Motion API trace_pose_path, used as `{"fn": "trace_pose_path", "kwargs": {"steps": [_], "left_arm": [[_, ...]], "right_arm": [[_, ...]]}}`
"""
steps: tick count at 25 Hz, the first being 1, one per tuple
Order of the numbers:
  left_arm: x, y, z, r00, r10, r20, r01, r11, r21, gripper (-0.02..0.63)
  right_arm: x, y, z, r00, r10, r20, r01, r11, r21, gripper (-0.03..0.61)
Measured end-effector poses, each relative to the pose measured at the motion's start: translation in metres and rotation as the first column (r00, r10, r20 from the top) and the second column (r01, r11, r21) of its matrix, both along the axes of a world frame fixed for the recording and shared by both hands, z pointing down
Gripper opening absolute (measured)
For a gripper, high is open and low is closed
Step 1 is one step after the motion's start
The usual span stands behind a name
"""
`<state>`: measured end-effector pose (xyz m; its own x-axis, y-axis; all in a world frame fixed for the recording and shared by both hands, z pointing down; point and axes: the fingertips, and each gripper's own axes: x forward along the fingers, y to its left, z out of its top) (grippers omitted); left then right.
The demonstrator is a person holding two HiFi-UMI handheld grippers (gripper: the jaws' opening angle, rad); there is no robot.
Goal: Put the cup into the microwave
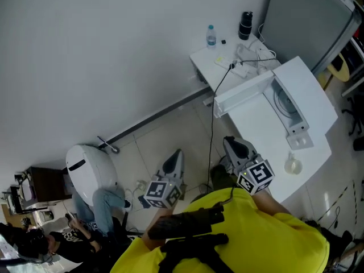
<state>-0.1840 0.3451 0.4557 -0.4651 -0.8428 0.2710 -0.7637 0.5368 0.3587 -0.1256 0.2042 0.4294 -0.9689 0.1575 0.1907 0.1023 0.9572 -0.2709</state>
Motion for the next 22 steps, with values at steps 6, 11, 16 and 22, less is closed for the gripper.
{"fn": "trace_pose_path", "kwargs": {"steps": [6,11,16,22], "left_arm": [[-0.036,-0.092,-0.012,0.991,0.13,0.039,-0.129,0.991,-0.038,-0.006],[-0.059,-0.188,-0.019,0.966,0.251,0.064,-0.249,0.968,-0.034,-0.006],[-0.056,-0.281,-0.022,0.908,0.413,0.076,-0.413,0.911,-0.02,-0.006],[-0.04,-0.354,-0.023,0.796,0.602,0.063,-0.603,0.798,-0.012,-0.006]], "right_arm": [[-0.021,-0.093,0.001,0.992,0.125,0.01,-0.124,0.992,-0.013,0.005],[-0.033,-0.171,-0.005,0.97,0.236,0.052,-0.235,0.972,-0.023,0.005],[-0.017,-0.234,0.003,0.927,0.372,0.039,-0.372,0.928,-0.022,0.005],[0.012,-0.273,0.012,0.836,0.549,-0.001,-0.549,0.835,-0.029,0.005]]}}
